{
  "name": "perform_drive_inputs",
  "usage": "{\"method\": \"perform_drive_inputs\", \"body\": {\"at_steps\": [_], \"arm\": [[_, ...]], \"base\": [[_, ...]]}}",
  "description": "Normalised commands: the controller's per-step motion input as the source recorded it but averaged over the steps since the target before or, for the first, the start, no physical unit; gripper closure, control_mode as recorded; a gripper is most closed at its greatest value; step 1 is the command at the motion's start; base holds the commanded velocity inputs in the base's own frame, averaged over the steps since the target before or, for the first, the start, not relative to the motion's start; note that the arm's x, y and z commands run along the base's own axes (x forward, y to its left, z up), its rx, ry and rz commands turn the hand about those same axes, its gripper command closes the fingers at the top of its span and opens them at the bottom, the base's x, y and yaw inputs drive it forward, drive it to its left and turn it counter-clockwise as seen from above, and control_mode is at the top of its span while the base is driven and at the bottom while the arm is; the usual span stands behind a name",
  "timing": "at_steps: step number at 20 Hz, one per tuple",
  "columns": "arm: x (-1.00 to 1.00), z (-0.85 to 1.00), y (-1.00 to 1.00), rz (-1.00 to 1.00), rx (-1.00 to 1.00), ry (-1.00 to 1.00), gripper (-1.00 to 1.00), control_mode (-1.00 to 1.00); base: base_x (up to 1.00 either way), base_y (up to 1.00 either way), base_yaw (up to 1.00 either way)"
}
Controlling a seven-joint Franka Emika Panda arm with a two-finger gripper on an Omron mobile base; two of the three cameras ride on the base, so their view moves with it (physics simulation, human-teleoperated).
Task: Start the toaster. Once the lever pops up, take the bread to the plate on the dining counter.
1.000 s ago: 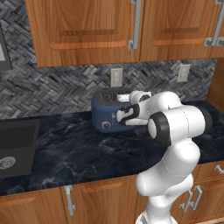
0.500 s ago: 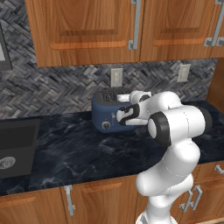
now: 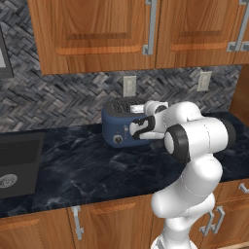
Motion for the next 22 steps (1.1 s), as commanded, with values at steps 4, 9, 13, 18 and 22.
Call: {"method": "perform_drive_inputs", "body": {"at_steps": [4,9,13,18,22], "arm": [[0.00,0.00,0.00,0.00,0.00,0.00,-1.00,-1.00],[0.00,0.00,0.00,0.00,0.00,0.00,-1.00,-1.00],[0.00,0.00,0.00,0.00,0.00,0.00,-1.00,-1.00],[0.00,0.00,0.00,0.00,0.00,0.00,-1.00,-1.00],[0.00,0.00,0.00,0.00,0.00,0.00,-1.00,-1.00]], "base": [[0.00,0.00,0.00],[0.00,0.00,0.00],[0.00,0.00,0.00],[0.00,0.00,0.00],[0.00,0.00,0.00]]}}
